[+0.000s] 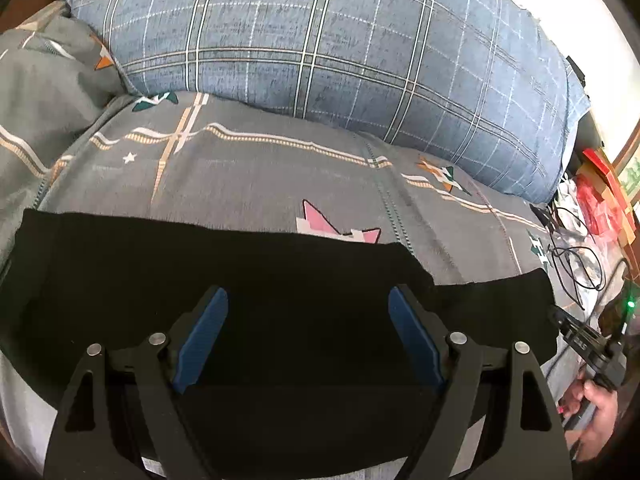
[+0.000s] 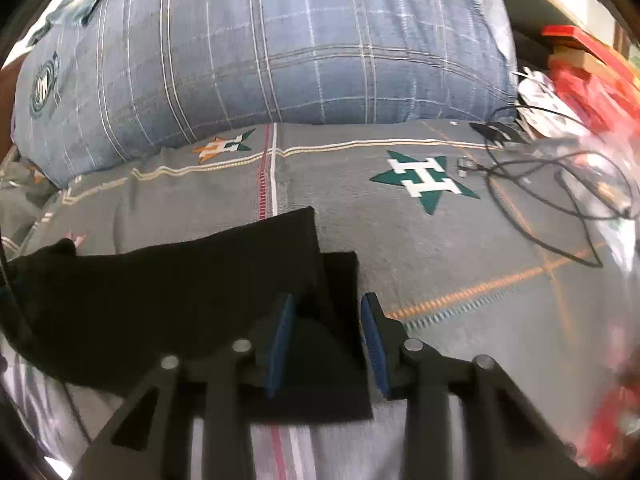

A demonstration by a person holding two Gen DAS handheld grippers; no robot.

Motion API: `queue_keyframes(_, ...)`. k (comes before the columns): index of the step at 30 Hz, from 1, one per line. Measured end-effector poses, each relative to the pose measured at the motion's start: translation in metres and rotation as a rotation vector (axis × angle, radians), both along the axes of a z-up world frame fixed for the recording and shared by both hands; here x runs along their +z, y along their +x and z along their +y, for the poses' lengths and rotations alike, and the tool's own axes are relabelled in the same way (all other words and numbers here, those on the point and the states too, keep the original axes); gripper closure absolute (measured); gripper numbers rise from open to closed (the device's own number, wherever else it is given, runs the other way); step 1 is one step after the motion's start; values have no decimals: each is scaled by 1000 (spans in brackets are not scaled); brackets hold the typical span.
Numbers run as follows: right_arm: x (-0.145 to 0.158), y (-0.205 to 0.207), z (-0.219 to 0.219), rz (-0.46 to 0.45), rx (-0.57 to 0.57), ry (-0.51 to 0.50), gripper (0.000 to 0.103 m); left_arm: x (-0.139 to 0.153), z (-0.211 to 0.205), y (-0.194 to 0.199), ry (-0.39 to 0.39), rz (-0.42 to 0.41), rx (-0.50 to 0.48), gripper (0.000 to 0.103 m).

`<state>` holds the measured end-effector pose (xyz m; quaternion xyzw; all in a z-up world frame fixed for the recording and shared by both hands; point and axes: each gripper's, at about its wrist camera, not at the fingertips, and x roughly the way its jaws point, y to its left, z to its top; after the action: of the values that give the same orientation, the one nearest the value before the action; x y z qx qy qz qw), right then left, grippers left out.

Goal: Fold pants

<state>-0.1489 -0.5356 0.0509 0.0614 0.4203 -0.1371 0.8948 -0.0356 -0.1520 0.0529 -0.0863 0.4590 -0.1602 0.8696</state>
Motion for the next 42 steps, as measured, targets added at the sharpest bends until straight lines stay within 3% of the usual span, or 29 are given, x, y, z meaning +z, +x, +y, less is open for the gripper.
queue_keyframes(1, -3, 3, -1, 7, 3, 10, 94, -1, 0, 0, 0, 2, -1, 20)
queue_keyframes(2, -4, 4, -1, 16, 8, 27, 99, 0, 0, -1, 1, 0, 1, 20)
queue_keyframes(8, 29, -34, 9, -32, 36, -10, 102, -2, 8, 1, -8, -7, 27, 20)
queue_keyframes(13, -3, -32, 10, 116, 1, -44, 102, -1, 18, 1, -16, -10, 51, 20)
queue_keyframes(15, -3, -31, 15, 118, 1, -73, 100, 0, 24, -1, 6, -24, 58, 20)
queue_keyframes(17, 10, -34, 19, 63, 7, -75, 93, 2, 33, -3, 16, -33, 65, 20)
queue_keyframes(18, 22, -36, 23, 19, 21, -52, 88, 2, 37, -3, 21, -35, 70, 20)
queue_keyframes(20, 36, -36, 33, -47, 64, -12, 65, 3, 46, -4, 33, -42, 83, 20)
queue_keyframes(21, 43, -33, 41, -76, 97, 17, 63, 4, 50, -4, 39, -45, 90, 20)
queue_keyframes(25, 49, -1, 91, -107, 319, 156, 63, 0, 64, -5, 44, -36, 121, 20)
queue_keyframes(30, 39, 56, 166, -87, 515, 184, 63, -2, 77, -7, 59, -34, 142, 20)
queue_keyframes(34, 19, 94, 205, -4, 575, 183, 63, 0, 93, -8, 71, -47, 172, 20)
queue_keyframes(36, 7, 108, 213, 26, 613, 223, 76, 0, 106, -8, 75, -51, 199, 20)
queue_keyframes(37, 1, 114, 218, 48, 644, 257, 95, -1, 113, -8, 73, -48, 216, 20)
queue_keyframes(42, 10, 118, 225, -9, 649, 190, 96, -5, 136, -6, 80, -37, 267, 20)
